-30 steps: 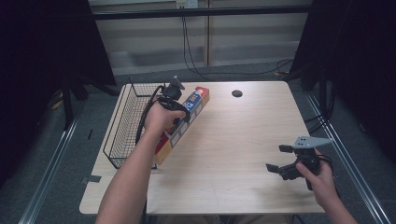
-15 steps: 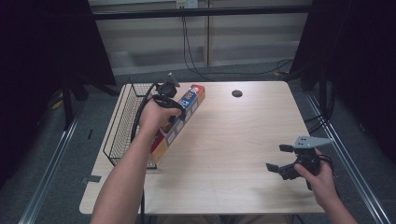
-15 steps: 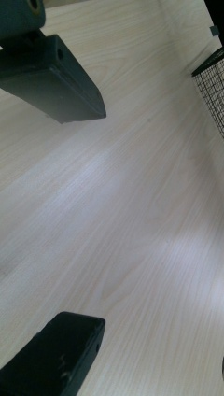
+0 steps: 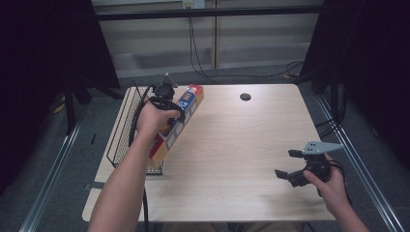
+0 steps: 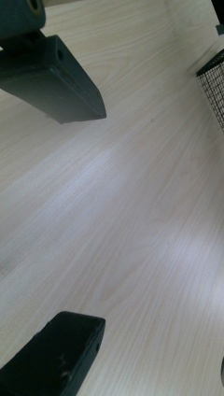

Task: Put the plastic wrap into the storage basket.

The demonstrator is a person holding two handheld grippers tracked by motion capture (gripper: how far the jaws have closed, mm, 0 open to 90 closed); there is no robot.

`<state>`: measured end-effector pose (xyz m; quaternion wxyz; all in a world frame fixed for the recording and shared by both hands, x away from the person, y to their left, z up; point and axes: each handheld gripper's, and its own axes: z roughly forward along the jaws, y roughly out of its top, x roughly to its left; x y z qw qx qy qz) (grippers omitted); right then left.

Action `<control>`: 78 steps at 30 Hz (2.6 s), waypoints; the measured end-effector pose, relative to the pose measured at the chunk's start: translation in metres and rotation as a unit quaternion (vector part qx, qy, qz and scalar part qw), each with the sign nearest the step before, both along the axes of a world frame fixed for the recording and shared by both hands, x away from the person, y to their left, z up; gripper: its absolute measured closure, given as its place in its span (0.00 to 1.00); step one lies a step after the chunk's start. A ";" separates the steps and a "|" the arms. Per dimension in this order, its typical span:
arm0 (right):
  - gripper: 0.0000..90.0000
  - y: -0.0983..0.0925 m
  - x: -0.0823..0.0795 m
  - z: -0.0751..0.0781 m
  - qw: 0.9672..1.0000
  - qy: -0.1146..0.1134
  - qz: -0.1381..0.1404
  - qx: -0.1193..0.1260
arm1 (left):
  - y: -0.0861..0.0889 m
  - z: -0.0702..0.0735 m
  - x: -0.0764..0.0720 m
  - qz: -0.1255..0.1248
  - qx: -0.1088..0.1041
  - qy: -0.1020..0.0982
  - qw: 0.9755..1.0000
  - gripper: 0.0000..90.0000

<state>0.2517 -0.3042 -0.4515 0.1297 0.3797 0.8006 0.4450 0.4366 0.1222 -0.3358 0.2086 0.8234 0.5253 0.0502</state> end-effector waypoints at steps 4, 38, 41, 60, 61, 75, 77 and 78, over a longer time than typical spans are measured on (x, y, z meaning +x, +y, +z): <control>0.02 0.001 0.000 0.000 1.000 -0.001 0.000 -0.001 | 0.007 0.001 0.000 0.010 0.003 0.000 1.000 0.48; 0.02 0.005 0.002 -0.001 1.000 0.004 0.011 -0.002 | 0.042 0.012 -0.006 0.078 -0.001 -0.013 0.997 0.48; 0.02 0.005 0.002 -0.001 1.000 0.002 0.012 -0.002 | 0.045 0.012 -0.007 0.084 -0.002 -0.012 0.996 0.48; 0.02 0.004 0.001 0.000 1.000 -0.001 0.009 -0.004 | 0.064 0.007 -0.008 0.117 0.001 -0.004 0.993 0.48; 0.02 0.004 0.001 0.000 1.000 0.000 0.009 -0.005 | 0.066 0.007 -0.008 0.119 0.002 -0.004 0.993 0.48; 0.02 0.004 0.001 0.000 1.000 0.000 0.009 -0.003 | 0.084 -0.001 -0.009 0.160 0.005 0.005 0.987 0.48; 0.02 0.004 0.001 0.000 1.000 0.001 0.010 -0.003 | 0.086 -0.002 -0.010 0.167 0.002 0.005 0.986 0.48; 0.02 0.004 0.001 0.000 1.000 0.001 0.009 -0.003 | 0.087 -0.002 -0.010 0.170 0.001 0.004 0.986 0.48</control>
